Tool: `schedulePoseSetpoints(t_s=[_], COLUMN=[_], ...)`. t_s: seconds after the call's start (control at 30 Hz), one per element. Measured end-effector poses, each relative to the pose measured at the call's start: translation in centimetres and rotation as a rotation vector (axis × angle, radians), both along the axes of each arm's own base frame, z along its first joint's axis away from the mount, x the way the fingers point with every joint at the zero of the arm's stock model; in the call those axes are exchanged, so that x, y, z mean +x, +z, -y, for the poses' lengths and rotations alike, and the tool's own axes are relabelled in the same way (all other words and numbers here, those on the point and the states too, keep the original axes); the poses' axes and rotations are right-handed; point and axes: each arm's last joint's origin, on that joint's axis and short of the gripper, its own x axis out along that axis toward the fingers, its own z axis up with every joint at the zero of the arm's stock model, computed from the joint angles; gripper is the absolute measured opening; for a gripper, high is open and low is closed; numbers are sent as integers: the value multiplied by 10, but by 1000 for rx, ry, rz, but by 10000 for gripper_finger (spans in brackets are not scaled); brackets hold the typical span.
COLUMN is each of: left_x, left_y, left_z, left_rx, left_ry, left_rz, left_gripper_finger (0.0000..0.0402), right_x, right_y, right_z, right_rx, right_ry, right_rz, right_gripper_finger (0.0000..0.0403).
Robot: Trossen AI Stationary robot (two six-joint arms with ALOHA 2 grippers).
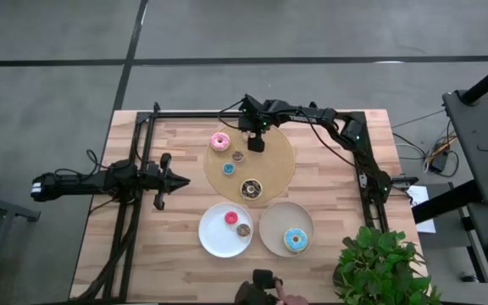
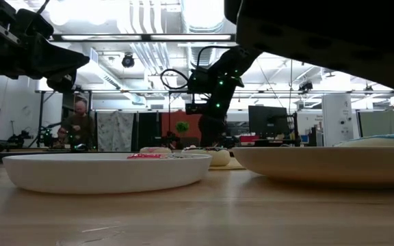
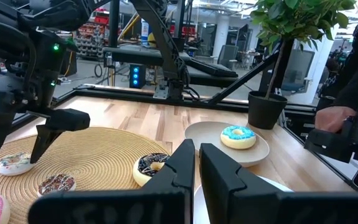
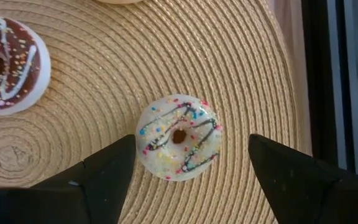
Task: Pick & Place donuts
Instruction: Put the small white donut on the white plate
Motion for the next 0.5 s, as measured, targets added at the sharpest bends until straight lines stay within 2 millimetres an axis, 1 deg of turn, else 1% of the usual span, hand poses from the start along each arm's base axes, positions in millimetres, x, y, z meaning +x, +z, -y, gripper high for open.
schedulePoseSetpoints(t_s=[0.2,0.5], left_x=[0,0], left_y=[0,0], left_z=[0,0], left_rx=[0,0], left_ry=[0,0], left_rz=[0,0], left_gripper_finger=[0,0], right_x=[0,1], right_y=[-1,0], right_z=[-1,-2], right_rx=[5,7], right_ry=[10,13], right_rz=[-7,0], right_gripper_finger=[297,304])
